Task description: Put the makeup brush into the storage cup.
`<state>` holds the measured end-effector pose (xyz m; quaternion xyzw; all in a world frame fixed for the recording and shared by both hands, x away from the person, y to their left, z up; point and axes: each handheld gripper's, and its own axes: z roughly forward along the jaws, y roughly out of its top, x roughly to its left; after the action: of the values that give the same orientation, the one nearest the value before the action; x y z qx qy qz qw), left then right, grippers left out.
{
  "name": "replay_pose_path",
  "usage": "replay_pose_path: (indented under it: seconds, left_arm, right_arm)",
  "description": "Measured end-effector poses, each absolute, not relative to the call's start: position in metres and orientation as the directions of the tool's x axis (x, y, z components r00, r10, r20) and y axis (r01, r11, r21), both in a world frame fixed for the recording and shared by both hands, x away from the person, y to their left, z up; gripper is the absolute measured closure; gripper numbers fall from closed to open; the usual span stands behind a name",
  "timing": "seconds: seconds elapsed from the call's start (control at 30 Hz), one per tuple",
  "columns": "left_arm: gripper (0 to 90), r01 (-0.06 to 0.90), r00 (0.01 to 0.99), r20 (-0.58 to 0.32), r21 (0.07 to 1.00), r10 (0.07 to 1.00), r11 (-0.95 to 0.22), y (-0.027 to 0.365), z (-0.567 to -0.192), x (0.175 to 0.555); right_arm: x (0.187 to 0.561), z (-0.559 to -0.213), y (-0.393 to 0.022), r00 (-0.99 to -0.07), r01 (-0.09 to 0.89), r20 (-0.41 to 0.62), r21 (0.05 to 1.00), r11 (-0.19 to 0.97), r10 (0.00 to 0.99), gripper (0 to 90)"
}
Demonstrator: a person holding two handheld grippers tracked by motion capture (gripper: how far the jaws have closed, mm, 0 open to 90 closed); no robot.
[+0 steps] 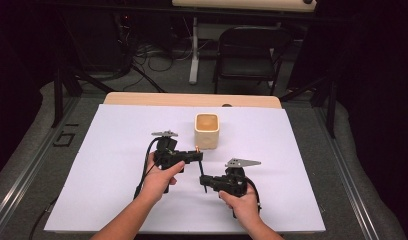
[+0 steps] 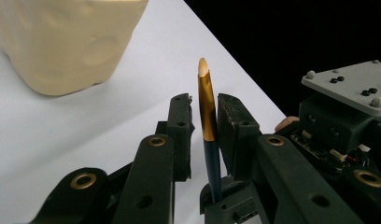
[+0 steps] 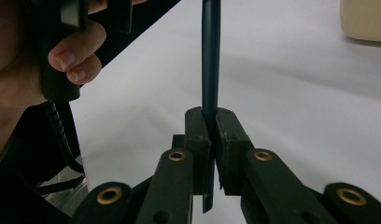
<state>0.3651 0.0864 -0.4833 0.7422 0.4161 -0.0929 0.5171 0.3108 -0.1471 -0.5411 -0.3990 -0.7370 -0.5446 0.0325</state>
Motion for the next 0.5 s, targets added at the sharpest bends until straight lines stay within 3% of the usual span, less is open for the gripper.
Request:
replay_pose_path:
  seconds: [0.5]
  left_arm:
    - [81.0, 0.726, 0.629, -0.593, 0.679, 0.504, -0.107, 0.0863, -0.4843, 0.3666]
  right_arm:
    - [0.311, -0.5419, -0.1472, -0.678, 0.628, 0.489, 0.773, 0.087, 0.549, 84.8]
